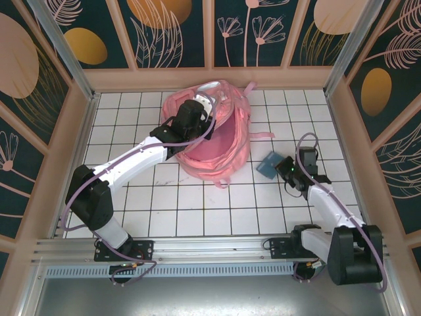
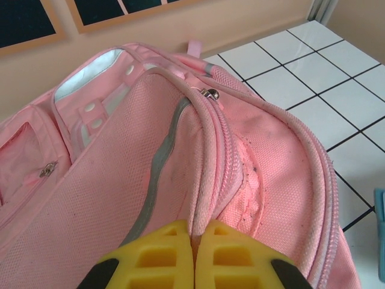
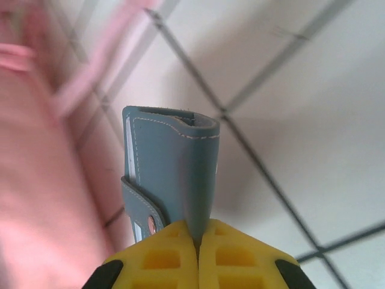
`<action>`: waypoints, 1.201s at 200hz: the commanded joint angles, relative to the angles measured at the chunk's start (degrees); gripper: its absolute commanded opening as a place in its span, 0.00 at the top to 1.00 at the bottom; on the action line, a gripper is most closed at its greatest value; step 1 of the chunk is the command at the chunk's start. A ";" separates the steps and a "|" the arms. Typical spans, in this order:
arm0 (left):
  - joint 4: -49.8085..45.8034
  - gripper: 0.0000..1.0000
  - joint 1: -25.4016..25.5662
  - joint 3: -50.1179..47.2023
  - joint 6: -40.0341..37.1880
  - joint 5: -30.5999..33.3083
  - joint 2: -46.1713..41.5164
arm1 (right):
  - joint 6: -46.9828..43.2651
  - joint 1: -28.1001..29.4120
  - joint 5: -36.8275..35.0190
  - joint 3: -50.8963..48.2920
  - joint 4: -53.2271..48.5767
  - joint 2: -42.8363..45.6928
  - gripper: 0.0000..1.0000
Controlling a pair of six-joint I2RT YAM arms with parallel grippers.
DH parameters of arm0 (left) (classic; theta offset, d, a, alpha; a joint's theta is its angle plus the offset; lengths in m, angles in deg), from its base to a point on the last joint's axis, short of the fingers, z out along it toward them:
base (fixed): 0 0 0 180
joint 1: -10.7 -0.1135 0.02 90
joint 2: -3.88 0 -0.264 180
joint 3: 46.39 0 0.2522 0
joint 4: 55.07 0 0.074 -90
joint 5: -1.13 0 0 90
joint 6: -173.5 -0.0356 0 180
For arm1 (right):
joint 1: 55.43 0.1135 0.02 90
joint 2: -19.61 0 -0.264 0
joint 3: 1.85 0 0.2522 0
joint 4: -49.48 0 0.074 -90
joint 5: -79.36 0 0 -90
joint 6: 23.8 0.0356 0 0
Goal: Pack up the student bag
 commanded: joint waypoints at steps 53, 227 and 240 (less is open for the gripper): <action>0.22 1.00 -0.33 6.24 1.87 -0.20 -1.54 | -4.06 17.36 5.57 16.10 8.08 -4.15 0.98; -1.48 1.00 -0.33 11.26 7.56 -0.75 3.74 | -3.48 24.09 -16.70 40.09 20.36 -41.22 0.87; -1.97 1.00 -0.34 11.85 8.12 -0.17 5.17 | -3.62 23.97 -14.67 39.47 21.24 -40.36 0.69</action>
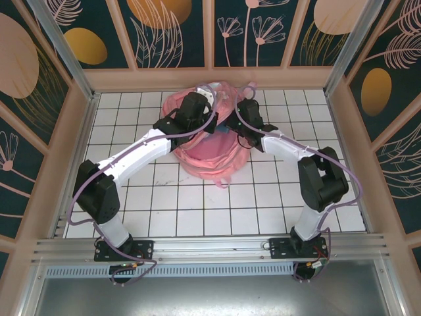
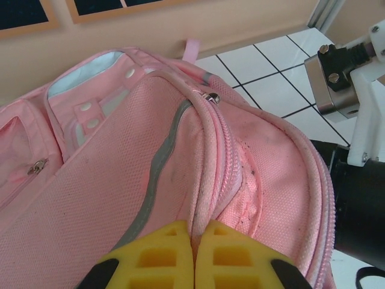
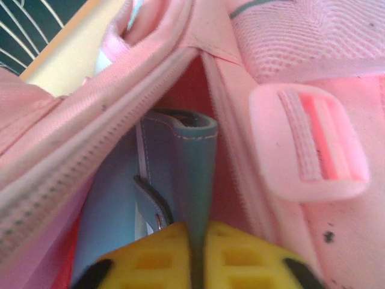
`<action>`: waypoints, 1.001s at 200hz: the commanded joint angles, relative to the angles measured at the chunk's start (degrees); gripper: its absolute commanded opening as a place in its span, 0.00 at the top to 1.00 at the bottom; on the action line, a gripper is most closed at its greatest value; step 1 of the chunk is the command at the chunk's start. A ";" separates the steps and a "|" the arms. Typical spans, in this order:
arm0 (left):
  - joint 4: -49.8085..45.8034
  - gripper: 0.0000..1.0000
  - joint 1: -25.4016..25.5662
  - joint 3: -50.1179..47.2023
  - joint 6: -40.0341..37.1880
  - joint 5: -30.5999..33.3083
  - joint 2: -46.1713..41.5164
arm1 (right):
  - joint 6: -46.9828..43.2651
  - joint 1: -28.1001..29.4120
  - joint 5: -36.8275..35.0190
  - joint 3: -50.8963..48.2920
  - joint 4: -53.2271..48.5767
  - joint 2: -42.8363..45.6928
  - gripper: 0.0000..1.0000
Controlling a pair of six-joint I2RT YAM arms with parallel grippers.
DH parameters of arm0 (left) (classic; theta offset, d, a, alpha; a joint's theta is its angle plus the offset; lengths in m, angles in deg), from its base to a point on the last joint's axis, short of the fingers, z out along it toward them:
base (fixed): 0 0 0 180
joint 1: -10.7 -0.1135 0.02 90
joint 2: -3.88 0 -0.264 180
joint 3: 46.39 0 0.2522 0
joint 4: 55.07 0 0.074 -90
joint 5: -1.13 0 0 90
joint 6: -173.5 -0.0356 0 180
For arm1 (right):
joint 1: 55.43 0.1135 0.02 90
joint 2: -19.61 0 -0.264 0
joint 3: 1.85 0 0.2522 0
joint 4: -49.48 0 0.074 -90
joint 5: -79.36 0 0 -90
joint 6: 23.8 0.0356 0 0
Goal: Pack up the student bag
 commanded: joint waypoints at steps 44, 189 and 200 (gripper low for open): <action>2.71 1.00 0.02 5.12 4.14 1.10 2.07 | 2.61 -0.55 5.38 -8.99 5.46 10.40 0.52; 3.26 0.19 -12.84 -0.92 20.96 -16.75 1.03 | 8.79 0.87 12.61 -23.43 -9.61 34.96 0.40; 3.39 0.19 -15.99 -5.27 22.88 -16.35 -1.18 | 9.11 2.14 12.10 -23.55 -8.64 33.58 0.34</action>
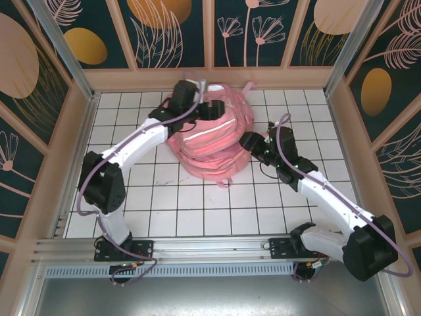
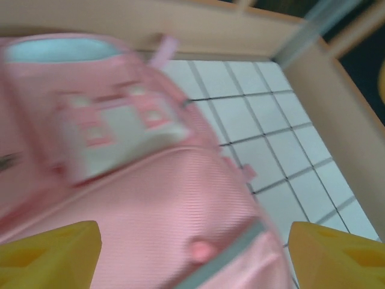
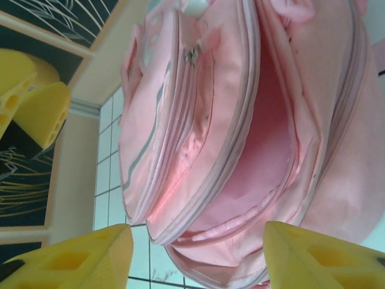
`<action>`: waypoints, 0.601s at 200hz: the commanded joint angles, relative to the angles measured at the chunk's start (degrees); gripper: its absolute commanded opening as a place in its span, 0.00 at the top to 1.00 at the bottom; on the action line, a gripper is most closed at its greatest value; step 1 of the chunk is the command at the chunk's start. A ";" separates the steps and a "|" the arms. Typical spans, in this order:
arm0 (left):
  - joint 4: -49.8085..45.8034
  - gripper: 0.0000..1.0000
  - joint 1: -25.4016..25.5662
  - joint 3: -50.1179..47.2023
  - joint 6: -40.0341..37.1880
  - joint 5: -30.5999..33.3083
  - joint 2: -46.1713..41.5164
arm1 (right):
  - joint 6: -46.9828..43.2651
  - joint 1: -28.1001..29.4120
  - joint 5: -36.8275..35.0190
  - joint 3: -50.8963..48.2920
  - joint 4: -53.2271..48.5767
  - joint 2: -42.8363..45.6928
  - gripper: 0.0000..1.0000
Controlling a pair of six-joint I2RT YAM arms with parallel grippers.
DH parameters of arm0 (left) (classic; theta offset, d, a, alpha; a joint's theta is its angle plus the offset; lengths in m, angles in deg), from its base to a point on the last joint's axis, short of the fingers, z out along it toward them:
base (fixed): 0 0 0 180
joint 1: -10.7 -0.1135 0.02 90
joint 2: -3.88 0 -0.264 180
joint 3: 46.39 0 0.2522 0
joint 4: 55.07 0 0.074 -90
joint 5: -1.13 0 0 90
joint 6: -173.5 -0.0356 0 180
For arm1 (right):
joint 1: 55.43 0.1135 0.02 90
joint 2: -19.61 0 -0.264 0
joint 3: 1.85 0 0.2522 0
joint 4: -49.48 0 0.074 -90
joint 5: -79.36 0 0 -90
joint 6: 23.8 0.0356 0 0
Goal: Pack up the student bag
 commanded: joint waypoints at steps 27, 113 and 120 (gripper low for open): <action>3.54 0.22 -13.11 -16.47 10.40 -2.77 -8.59 | 2.72 5.52 -0.70 1.32 0.37 -6.22 0.26; 9.49 0.45 -21.05 -12.94 11.90 -14.93 6.49 | 5.68 4.25 -3.63 -2.49 2.13 -11.88 0.26; 8.92 0.46 -20.99 -11.73 11.33 -15.24 7.80 | 5.88 3.97 -3.44 -2.89 2.34 -11.97 0.26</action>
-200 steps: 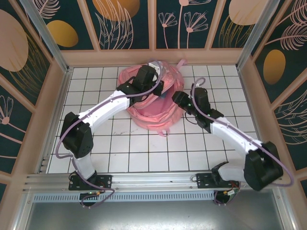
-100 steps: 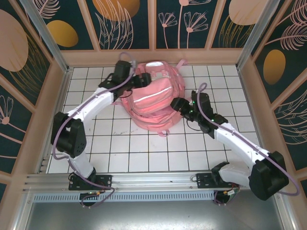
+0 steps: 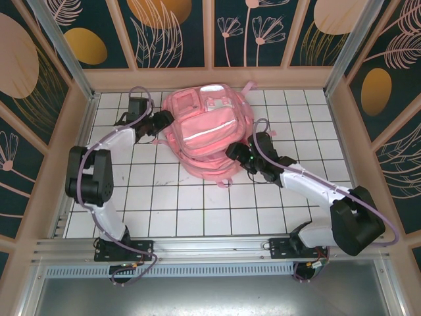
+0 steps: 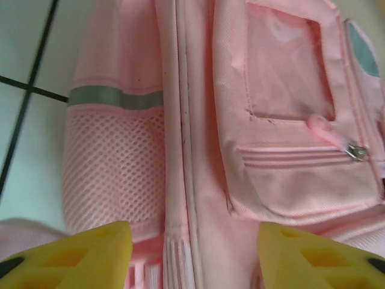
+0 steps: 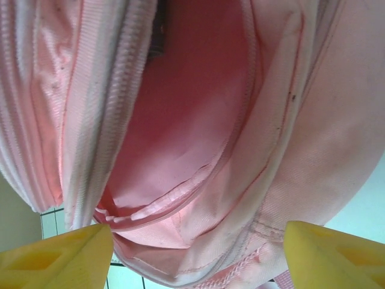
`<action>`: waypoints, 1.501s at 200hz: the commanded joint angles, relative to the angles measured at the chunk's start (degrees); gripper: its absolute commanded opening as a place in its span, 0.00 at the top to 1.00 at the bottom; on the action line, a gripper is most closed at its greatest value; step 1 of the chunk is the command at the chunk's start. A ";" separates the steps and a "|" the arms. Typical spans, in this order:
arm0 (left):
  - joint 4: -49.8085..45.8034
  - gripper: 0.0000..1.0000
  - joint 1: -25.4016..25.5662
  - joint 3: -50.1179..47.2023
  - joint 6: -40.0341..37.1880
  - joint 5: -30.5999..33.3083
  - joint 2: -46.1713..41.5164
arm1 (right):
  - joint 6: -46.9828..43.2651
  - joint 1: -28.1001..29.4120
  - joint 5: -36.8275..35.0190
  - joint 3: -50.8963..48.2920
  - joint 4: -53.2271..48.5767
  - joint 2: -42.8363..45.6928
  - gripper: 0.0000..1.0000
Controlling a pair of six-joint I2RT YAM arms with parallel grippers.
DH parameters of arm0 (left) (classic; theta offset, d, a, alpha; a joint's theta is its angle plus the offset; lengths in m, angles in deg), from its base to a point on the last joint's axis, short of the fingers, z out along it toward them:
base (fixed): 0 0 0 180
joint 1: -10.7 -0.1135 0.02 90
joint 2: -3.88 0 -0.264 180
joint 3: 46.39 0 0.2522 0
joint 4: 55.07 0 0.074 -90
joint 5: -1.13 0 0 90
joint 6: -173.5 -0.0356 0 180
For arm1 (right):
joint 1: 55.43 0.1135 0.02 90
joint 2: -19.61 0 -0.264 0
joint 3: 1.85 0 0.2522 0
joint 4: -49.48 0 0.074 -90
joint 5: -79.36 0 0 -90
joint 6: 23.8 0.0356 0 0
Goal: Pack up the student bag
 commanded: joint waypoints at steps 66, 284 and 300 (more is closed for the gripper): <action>0.81 0.60 -0.12 6.98 -2.97 -12.87 9.18 | 2.16 -4.70 6.09 -4.80 8.33 -4.80 0.34; 28.49 1.00 1.91 -23.06 24.46 -16.55 -18.32 | -15.78 -20.33 2.30 3.91 0.63 -5.49 0.32; 29.78 1.00 3.09 -23.08 26.67 -16.33 -18.41 | -15.97 -19.73 0.55 1.81 -3.39 -0.04 0.32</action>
